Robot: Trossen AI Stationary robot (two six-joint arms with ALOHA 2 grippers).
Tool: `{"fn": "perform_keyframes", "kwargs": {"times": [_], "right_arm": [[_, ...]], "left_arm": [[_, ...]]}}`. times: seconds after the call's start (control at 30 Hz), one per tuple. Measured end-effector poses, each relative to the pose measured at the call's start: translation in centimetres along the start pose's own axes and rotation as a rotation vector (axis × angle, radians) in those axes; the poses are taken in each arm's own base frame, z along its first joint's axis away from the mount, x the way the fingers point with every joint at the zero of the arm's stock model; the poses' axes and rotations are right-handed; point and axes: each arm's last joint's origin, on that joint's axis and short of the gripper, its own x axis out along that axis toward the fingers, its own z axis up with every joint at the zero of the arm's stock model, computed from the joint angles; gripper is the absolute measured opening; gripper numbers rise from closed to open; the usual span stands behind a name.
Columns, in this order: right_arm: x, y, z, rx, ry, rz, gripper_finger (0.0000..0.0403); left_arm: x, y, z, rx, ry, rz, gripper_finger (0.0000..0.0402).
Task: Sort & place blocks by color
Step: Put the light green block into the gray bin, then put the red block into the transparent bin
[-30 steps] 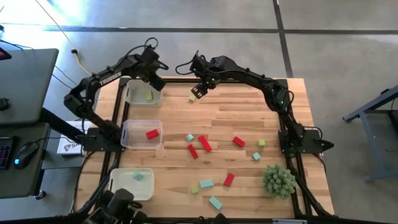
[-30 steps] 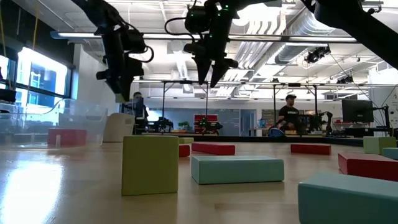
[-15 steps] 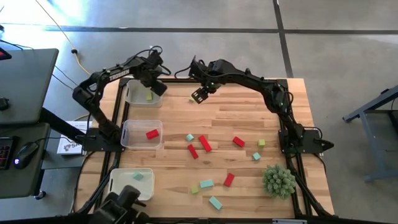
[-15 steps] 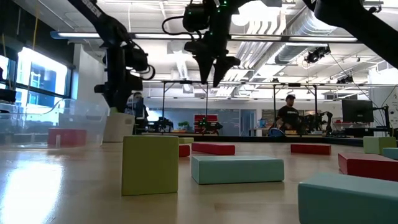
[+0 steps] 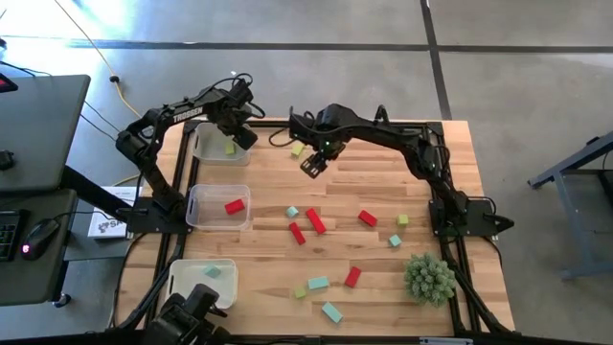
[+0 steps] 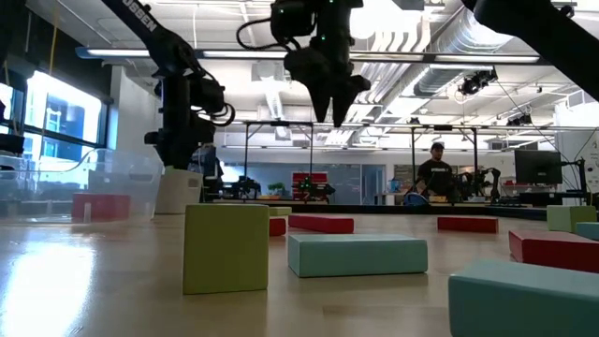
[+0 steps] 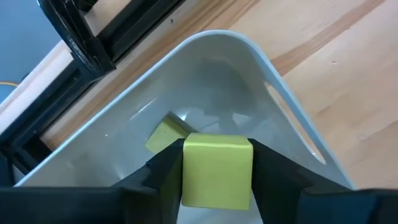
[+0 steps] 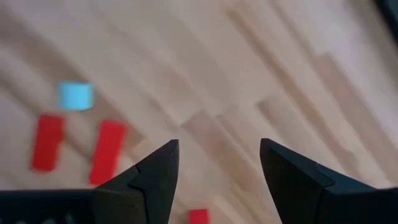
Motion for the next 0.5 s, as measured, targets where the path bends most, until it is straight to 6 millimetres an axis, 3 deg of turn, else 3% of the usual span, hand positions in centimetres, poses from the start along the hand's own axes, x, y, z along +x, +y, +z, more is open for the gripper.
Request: {"fn": "perform_keyframes", "kwargs": {"times": [0.3, 0.5], "right_arm": [[0.0, 1.8, -0.9, -0.106, 0.002, -0.001, 0.0213], [-0.1, 2.2, -1.0, -0.143, -0.008, -0.022, 0.0213]], "left_arm": [[0.0, 0.0, 0.0, 0.010, -0.001, 0.000, 0.0205], [-0.2, -0.1, 0.0, 0.011, -0.010, -0.028, 0.0210]]}}
